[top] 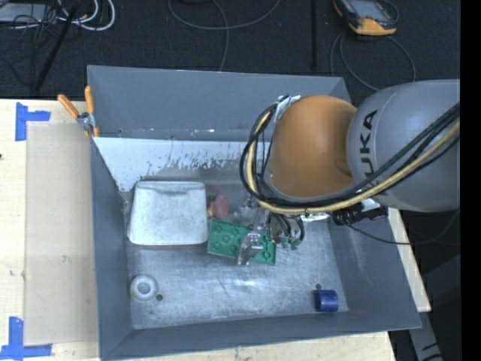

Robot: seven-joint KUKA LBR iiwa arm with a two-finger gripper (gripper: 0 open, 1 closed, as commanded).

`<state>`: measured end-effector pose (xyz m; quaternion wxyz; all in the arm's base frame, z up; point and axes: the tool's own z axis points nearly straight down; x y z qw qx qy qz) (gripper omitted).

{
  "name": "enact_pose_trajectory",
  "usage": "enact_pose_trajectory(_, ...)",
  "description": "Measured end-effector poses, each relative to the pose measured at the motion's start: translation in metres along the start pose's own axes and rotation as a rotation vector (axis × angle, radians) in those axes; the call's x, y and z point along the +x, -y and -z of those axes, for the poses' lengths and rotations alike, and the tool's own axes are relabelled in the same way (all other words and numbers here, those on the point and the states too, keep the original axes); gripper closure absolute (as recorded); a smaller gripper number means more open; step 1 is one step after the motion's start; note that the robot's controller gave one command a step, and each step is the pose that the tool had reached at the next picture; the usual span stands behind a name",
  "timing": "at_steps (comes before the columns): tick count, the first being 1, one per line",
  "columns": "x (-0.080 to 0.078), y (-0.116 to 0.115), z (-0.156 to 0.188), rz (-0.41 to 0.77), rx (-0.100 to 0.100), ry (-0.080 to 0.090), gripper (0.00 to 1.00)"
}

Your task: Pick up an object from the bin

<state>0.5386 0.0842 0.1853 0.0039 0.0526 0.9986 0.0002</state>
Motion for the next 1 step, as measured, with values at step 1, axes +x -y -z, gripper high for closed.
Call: enact_pose_trajectory(1, 0.0024, 0.005, 0.0789, -0.014, -0.001, 0.0, 1.0)
